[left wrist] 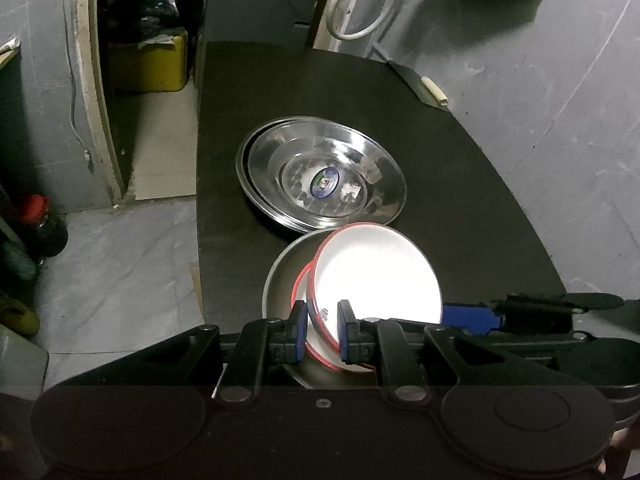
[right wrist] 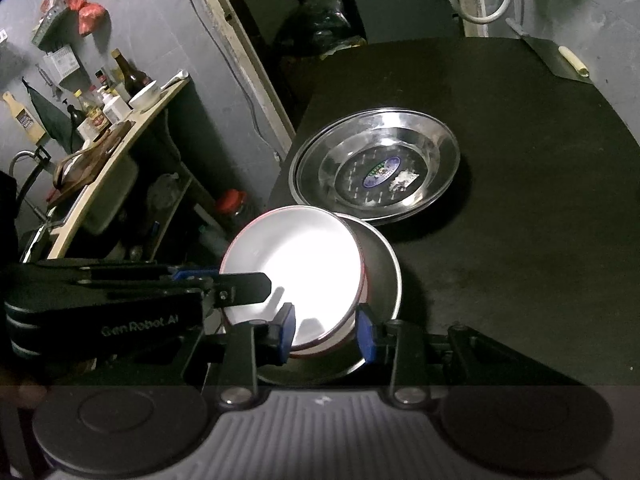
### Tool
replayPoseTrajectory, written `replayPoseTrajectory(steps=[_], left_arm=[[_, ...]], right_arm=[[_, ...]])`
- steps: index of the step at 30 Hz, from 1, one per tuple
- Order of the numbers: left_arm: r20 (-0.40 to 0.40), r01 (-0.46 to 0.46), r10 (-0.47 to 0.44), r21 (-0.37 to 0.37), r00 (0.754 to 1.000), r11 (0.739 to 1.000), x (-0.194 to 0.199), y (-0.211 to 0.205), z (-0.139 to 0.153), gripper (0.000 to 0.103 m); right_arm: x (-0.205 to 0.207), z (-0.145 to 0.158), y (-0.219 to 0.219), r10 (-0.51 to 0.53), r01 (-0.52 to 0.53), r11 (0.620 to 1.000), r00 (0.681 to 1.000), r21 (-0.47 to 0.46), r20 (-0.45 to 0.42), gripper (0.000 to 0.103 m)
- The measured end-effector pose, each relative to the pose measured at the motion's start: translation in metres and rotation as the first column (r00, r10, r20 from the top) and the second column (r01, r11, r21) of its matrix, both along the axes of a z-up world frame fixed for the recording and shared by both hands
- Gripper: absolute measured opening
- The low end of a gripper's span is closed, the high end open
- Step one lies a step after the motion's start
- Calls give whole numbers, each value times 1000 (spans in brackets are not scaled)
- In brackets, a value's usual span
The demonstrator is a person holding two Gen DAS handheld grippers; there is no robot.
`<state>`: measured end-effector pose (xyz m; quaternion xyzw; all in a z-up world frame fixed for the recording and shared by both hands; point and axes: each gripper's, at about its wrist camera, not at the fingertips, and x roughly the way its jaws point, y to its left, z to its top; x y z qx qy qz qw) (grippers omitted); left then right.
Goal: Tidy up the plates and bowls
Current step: 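Hold the second white bowl seated in the nested bowls with both grippers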
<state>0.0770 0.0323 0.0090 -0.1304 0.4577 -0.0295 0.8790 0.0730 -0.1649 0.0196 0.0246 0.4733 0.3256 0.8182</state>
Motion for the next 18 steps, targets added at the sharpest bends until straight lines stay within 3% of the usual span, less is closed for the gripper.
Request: replayPoseTrajectory(steps=[18], left_arm=[[-19,4,-4,-3,1000,1000,5,-3,-4,16]], right_arm=[[2,-1,0,0,0,1000,1000,-18,-6,38]])
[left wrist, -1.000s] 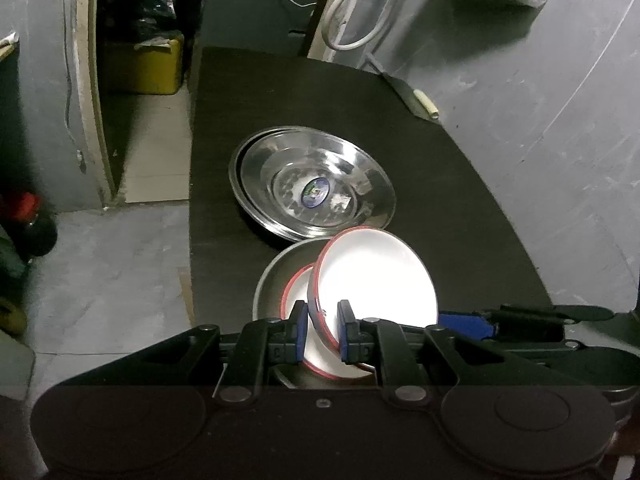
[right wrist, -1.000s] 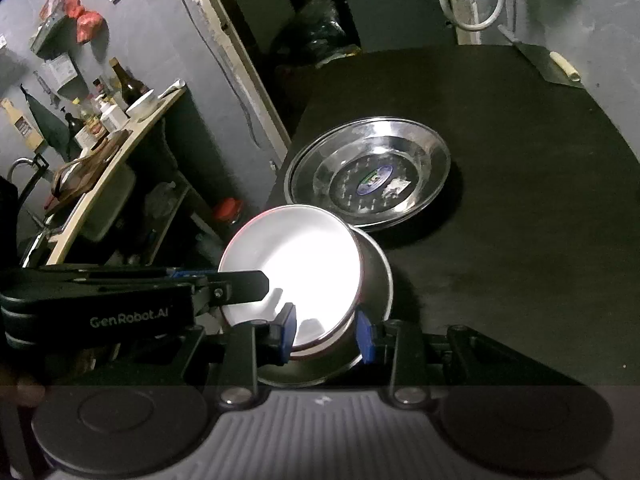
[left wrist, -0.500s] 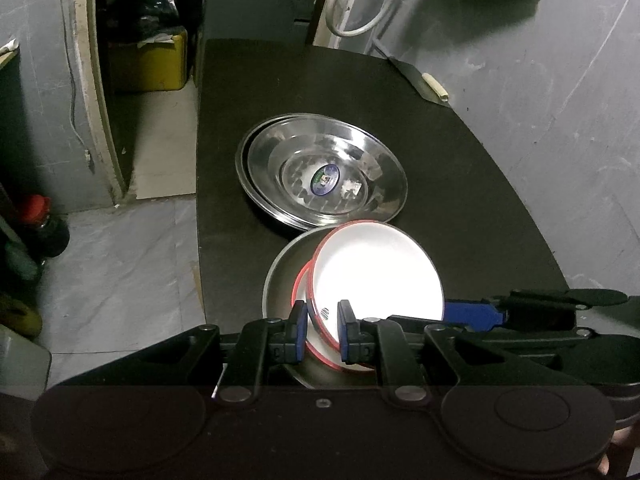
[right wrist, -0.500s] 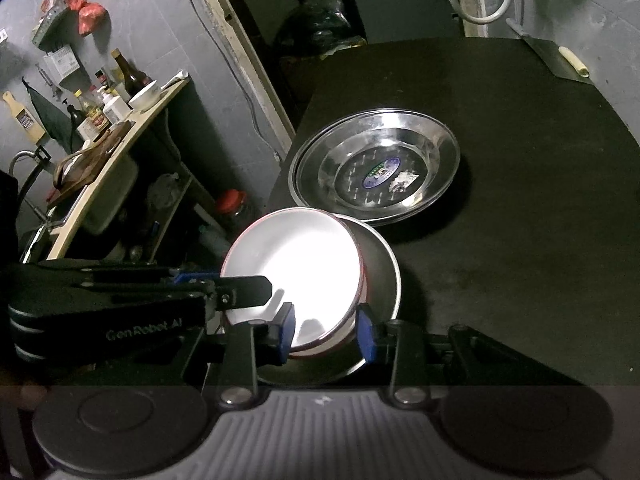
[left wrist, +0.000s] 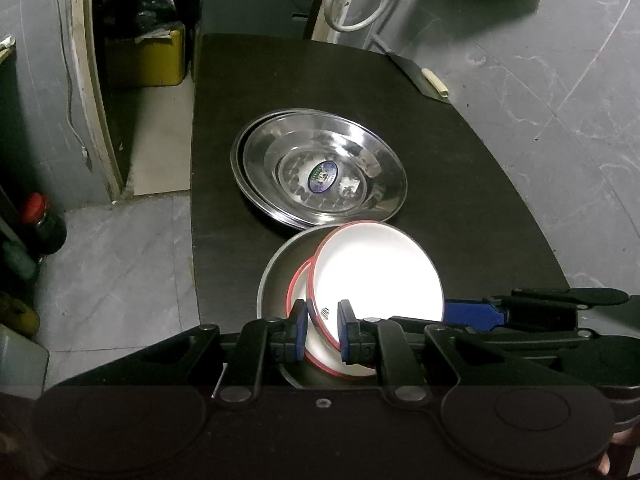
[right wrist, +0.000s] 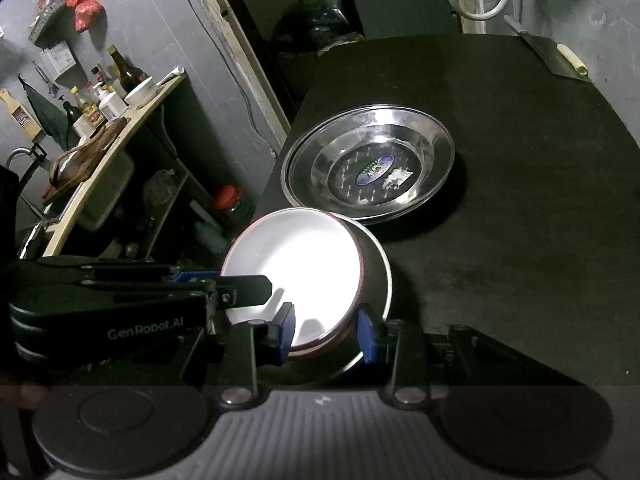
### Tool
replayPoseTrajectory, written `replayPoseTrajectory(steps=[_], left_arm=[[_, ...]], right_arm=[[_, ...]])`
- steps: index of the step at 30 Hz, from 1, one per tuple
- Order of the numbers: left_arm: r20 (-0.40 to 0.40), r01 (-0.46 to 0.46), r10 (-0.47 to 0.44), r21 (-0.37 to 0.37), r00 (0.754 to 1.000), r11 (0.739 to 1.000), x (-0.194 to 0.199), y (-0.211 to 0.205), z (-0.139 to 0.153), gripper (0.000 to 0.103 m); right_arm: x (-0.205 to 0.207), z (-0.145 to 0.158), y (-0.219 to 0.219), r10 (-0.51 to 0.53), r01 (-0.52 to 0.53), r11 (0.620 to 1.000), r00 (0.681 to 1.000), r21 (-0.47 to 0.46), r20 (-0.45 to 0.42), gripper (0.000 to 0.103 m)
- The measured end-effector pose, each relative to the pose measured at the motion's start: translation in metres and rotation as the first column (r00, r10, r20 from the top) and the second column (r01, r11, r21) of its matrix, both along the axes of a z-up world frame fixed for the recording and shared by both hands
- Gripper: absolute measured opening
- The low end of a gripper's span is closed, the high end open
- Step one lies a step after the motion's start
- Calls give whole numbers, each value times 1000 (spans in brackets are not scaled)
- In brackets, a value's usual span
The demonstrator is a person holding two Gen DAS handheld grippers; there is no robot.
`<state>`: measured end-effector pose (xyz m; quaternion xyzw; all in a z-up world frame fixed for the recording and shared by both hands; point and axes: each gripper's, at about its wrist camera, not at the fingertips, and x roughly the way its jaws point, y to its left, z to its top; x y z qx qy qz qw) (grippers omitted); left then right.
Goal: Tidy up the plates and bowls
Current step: 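Hold the second white bowl seated in the nested bowls with both grippers, then open both grippers and release the nested bowls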
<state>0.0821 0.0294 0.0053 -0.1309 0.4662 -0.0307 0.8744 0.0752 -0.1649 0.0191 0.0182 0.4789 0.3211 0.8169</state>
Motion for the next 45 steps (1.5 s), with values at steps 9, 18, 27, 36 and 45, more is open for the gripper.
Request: replayPoseTrajectory(steps=[9,18,27,36,45], left_arm=[[-1,-1,1,-1,1000,1000,0,0,0,16],[-1,0,0,-1,1000,1000,0,0,0,16],[0,1,-1,2,1000,1000,0,0,1,17],[2,4,-4,8,1000,1000,-2,-2,-1,17],[2,3,-3,7,1000,1000,-3,-2,-1,19]], right_arm=[[0,0,0,4,-4,1000,1000,2,0,39],[0,0,-1,7,-7,1000,1000,3,0,39],[0,0,-1,6,-6,1000,1000,3,0,39],[0,0,-1,9,-9,1000,1000,3,-1,39],[0,0,-1,8,-8,1000,1000,4,-1,40]])
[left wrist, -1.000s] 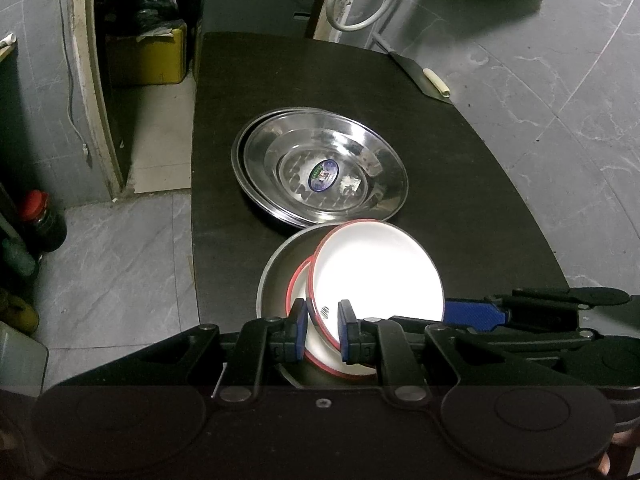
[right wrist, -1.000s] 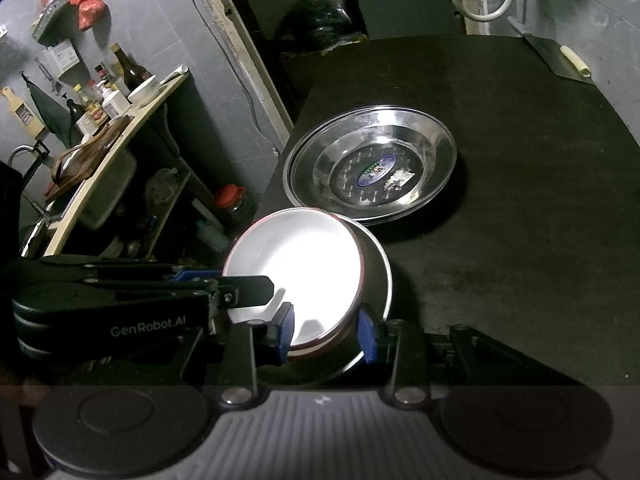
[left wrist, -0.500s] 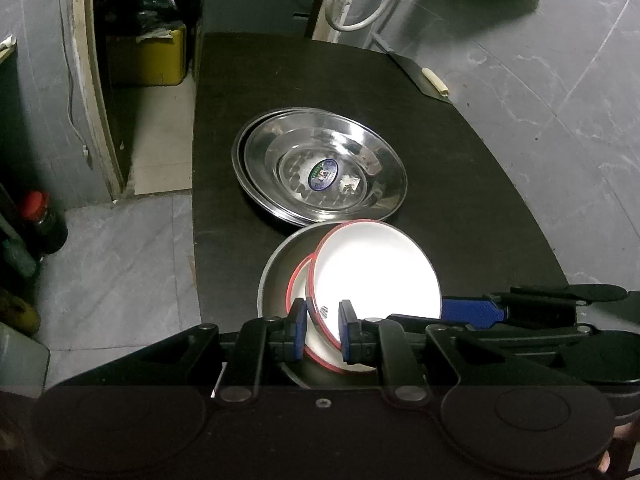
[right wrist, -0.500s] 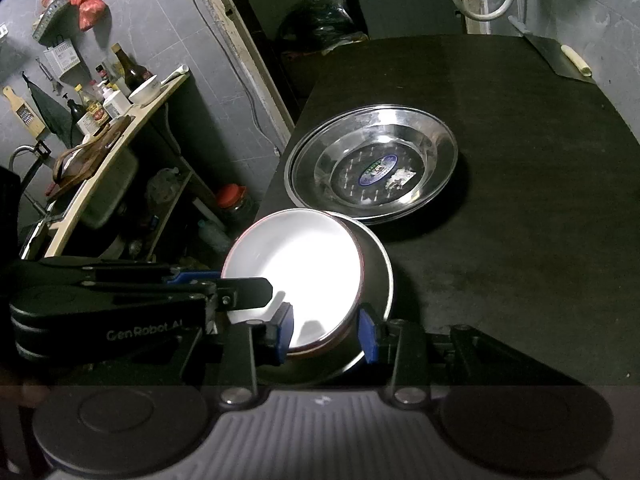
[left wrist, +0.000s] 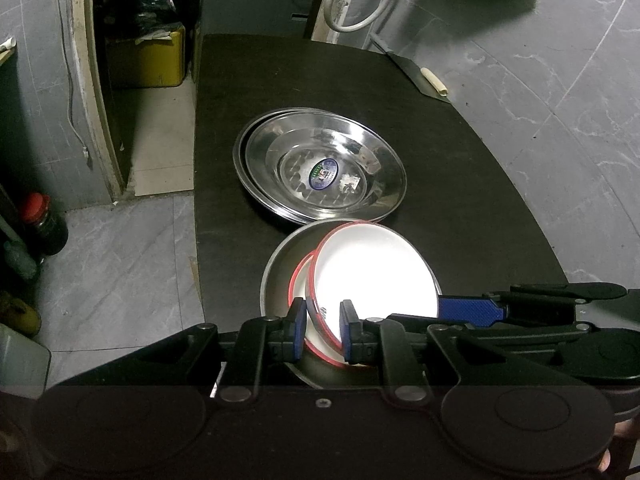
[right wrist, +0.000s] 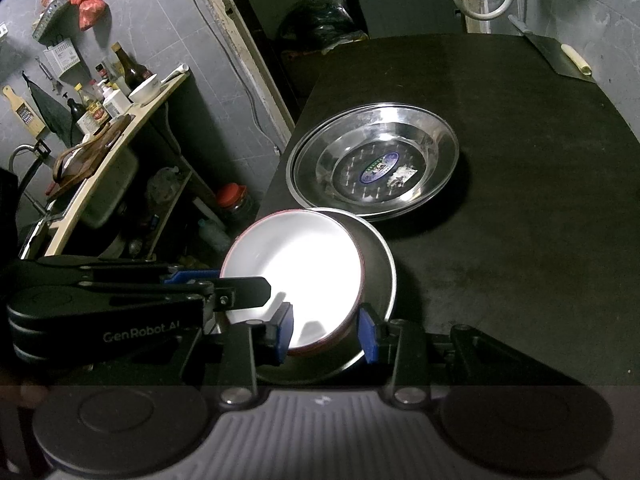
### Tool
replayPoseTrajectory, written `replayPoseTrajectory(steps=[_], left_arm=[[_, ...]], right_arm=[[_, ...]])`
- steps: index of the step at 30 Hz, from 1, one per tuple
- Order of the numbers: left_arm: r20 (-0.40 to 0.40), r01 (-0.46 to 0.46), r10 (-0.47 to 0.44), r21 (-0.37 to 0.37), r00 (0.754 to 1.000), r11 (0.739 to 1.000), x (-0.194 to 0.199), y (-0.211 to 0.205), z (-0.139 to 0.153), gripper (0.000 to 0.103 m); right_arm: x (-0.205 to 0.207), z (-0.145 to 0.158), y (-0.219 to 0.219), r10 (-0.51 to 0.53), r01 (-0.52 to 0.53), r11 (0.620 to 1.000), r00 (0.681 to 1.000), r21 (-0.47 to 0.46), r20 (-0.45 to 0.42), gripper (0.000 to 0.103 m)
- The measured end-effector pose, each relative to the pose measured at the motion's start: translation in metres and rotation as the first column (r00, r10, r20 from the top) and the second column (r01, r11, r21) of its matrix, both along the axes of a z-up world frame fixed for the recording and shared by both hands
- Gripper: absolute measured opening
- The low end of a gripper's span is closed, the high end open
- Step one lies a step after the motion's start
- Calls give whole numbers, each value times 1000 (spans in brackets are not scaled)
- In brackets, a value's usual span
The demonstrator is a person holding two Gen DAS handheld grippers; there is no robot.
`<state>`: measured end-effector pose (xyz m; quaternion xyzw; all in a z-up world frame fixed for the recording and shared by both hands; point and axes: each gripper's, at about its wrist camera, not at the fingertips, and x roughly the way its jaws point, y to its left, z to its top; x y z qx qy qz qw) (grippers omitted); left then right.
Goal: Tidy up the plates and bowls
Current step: 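Open both grippers and release the nested bowls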
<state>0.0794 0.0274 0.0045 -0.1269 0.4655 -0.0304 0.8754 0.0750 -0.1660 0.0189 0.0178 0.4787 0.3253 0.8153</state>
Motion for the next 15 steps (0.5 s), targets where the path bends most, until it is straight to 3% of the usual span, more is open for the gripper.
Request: replayPoseTrajectory(steps=[15], left_arm=[[-21,-13,13,-2,1000,1000,-2,1,-3,30]], right_arm=[[-3,1,-2,3,-3,1000,1000,3,8,40]])
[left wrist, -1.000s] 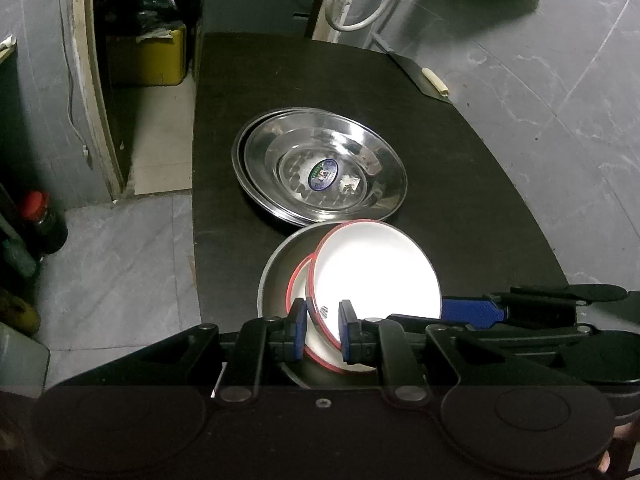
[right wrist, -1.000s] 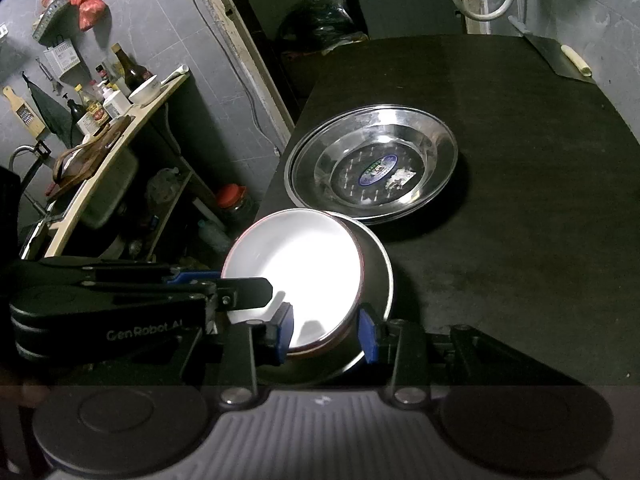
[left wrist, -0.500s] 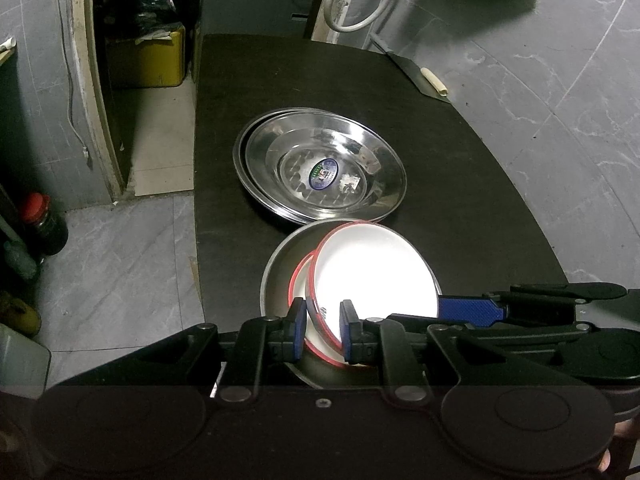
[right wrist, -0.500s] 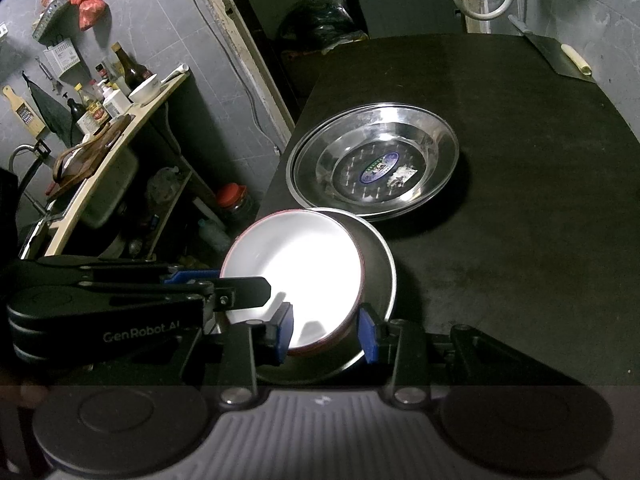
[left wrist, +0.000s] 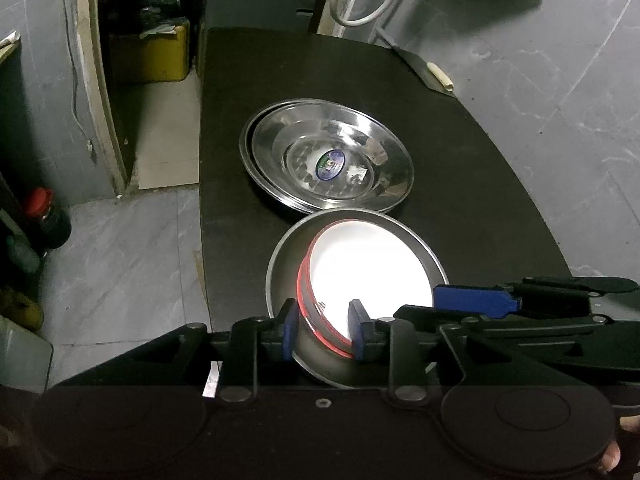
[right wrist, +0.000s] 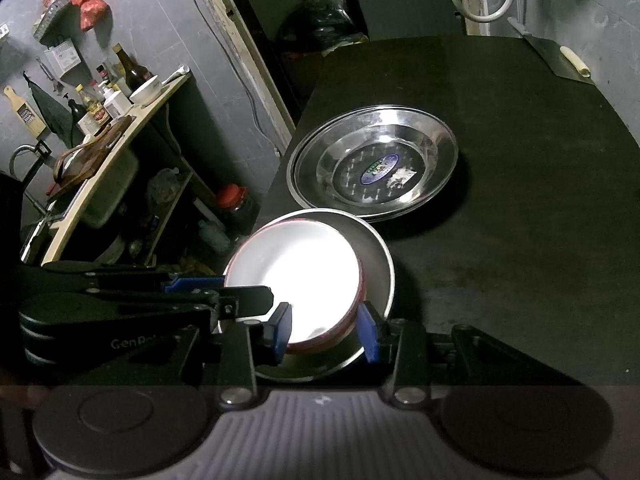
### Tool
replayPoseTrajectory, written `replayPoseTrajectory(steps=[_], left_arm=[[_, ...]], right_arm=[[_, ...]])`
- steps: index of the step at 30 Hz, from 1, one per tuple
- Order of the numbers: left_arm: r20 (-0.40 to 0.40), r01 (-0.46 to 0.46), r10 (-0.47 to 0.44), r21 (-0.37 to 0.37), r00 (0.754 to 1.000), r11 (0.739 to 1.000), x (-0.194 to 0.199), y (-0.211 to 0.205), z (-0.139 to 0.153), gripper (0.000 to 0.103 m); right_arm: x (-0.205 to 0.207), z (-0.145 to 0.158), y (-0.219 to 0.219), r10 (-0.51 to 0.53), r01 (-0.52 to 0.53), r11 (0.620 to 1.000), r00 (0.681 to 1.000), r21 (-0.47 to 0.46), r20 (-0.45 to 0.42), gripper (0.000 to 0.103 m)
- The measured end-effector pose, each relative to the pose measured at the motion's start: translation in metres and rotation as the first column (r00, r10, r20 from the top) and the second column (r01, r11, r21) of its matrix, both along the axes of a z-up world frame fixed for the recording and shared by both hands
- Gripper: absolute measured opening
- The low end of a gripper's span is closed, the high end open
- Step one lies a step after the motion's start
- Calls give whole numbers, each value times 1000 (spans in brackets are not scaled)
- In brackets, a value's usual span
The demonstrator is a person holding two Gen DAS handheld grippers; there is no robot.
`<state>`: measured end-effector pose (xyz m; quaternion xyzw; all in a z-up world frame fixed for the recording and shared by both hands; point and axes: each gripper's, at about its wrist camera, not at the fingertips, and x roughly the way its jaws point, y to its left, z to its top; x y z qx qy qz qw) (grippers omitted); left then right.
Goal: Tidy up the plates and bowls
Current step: 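Open both grippers and release the nested bowls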
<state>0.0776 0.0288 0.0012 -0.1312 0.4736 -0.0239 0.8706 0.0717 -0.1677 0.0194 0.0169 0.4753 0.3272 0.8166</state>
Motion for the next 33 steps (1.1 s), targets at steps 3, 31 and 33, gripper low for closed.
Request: replayPoseTrajectory(steps=[3,31,33], left_arm=[[0,-2,2,-2,1000,1000,0,0,0,31],[52,-204,201,56,978,977,-7,34,13,102],[56,-208,204,76,977,975,-7,36,13,102]], right_arm=[[-1,0,-1,0,0,1000,1000,1,3,40],[-1,19,-19,-102,110,993,981,-41,165,103],[-1,18,-19,-104,115,992,980,-54,170,103]])
